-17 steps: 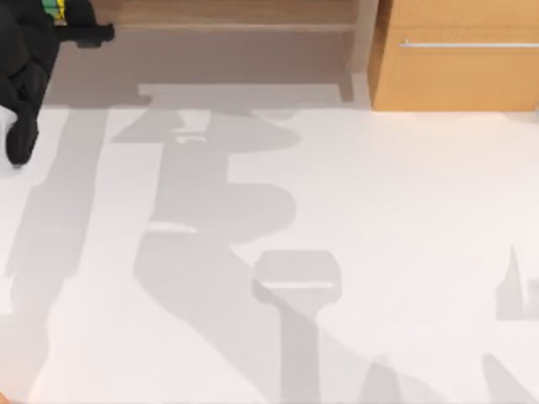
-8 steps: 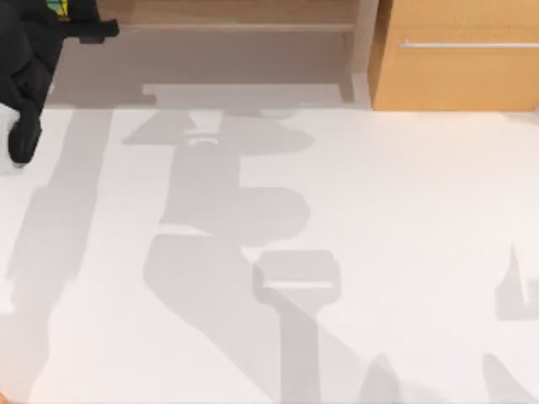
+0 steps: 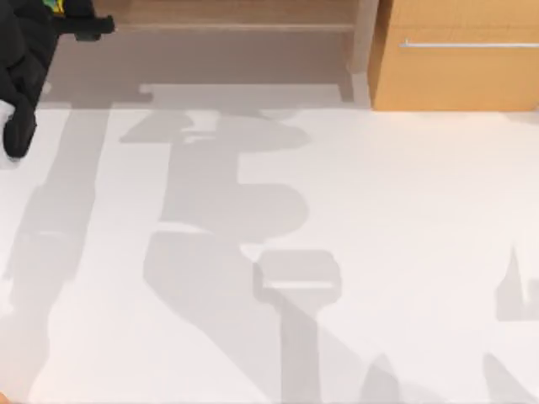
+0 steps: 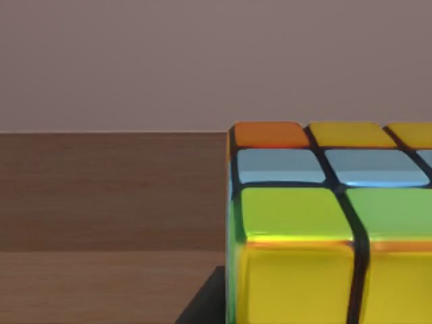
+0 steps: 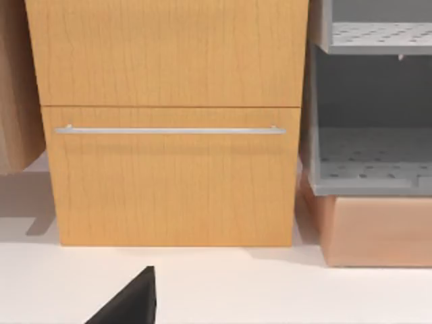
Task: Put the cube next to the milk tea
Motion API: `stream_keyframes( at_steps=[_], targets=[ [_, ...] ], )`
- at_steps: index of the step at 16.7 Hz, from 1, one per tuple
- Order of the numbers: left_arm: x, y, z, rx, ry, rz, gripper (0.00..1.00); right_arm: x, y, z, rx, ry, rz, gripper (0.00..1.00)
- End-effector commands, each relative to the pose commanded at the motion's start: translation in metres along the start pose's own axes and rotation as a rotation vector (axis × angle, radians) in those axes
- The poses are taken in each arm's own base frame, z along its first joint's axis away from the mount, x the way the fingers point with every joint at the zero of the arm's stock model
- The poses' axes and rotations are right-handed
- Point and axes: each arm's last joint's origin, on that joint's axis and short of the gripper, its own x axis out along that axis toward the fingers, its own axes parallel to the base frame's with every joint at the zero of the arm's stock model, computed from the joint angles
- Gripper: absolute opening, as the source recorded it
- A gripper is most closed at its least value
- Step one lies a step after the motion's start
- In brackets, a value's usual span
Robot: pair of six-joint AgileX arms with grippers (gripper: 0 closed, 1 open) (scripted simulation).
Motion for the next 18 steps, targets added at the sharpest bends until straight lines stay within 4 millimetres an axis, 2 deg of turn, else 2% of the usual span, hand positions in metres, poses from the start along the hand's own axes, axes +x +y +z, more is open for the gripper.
stream_keyframes(
  at_steps=[4,6,8,11,15,18],
  targets=[
    [0.0,0.001,0.004,0.008,-0.005,0.001,0.0,0.0,0.0,0.0,0.0,0.0,0.0,1.0],
    [-0.001,0.016,0.015,0.039,-0.004,0.026,0.0,0.0,0.0,0.0,0.0,0.0,0.0,1.0],
    [-0.007,0.044,0.024,0.091,0.032,0.075,0.0,0.0,0.0,0.0,0.0,0.0,0.0,1.0],
    [-0.029,0.101,0.04,0.188,0.134,0.172,0.0,0.0,0.0,0.0,0.0,0.0,0.0,1.0],
    [-0.082,0.172,0.044,0.29,0.386,0.276,0.0,0.0,0.0,0.0,0.0,0.0,0.0,1.0],
    [-0.128,0.208,0.048,0.33,0.578,0.319,0.0,0.0,0.0,0.0,0.0,0.0,0.0,1.0]
  ],
)
